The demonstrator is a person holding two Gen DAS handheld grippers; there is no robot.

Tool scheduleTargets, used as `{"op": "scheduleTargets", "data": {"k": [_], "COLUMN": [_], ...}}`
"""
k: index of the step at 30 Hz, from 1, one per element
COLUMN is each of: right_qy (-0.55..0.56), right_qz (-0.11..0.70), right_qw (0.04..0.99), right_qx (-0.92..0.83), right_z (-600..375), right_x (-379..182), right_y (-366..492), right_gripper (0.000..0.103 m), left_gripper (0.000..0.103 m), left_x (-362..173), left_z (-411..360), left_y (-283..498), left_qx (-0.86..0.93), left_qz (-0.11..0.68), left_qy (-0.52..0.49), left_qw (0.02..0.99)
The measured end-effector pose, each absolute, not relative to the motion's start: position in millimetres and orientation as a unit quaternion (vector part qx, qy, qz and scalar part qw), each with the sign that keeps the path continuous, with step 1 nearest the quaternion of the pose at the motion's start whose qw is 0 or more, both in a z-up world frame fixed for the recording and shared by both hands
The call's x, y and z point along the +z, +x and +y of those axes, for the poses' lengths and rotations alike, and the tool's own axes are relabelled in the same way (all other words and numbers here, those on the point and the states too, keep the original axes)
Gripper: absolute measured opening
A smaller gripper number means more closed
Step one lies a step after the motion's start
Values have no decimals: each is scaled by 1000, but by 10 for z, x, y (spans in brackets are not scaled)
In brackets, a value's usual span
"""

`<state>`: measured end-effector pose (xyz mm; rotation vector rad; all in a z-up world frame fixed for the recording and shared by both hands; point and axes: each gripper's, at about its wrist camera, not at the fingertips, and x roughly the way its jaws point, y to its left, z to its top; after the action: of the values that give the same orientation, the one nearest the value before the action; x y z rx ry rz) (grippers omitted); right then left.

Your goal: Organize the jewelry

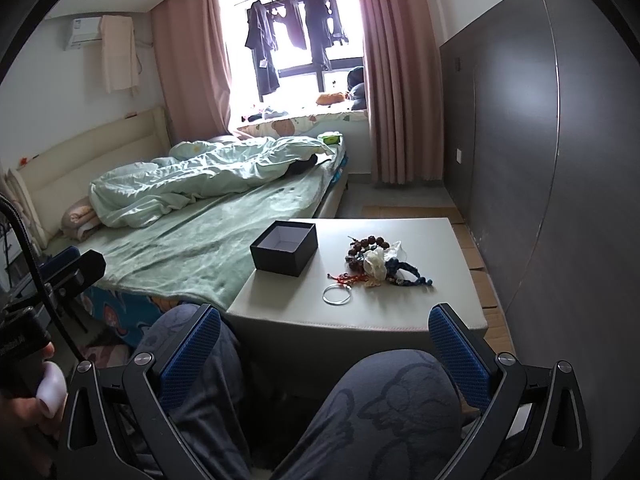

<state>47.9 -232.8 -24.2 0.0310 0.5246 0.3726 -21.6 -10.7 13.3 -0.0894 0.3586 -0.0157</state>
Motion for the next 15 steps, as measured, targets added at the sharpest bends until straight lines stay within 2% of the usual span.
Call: {"op": "scheduleTargets", "data": {"k": [15], "right_qy": [27], "right_qz": [275], "right_qw": [949], "right_qx": [153], "right_z": [-2420], "right_x": [-402], "right_y": [810], "right_gripper": [103], "left_gripper": [103], "left_x": [-53], "left_z": [-102], "left_y": [272], "left_qx": [-39], "left_qz": [220], "left_qy": [-46], "left_qw": [974]}}
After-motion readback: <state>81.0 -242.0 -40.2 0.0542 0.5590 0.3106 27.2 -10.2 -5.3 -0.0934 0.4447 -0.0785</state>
